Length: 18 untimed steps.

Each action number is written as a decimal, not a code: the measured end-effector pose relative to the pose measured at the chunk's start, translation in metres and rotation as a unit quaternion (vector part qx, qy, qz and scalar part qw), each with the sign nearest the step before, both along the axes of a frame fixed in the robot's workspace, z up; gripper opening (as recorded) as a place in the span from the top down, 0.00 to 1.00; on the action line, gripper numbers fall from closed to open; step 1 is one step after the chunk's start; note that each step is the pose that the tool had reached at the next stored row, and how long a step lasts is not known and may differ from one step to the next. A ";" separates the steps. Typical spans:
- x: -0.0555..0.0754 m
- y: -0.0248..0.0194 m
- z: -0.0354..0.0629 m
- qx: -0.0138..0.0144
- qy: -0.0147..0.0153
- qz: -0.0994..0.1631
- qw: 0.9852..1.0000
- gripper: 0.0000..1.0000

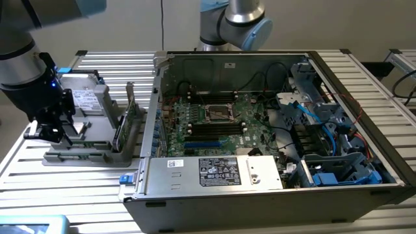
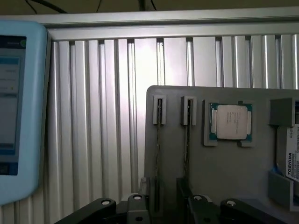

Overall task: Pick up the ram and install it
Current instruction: 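Pick up the ram and move it above insertion slot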

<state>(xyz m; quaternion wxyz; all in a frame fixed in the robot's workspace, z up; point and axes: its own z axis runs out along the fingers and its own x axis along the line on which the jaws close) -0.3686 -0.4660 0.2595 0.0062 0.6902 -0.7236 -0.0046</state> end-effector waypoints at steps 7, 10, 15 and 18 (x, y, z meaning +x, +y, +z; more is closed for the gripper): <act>0.003 -0.0042 -0.0127 0.000 0.000 0.000 1.000 0.64; 0.003 -0.0042 -0.0181 0.000 0.000 0.000 1.000 0.64; 0.003 -0.0041 -0.0272 0.001 0.000 -0.003 1.000 0.64; 0.003 -0.0041 -0.0319 0.004 0.000 -0.004 1.000 0.64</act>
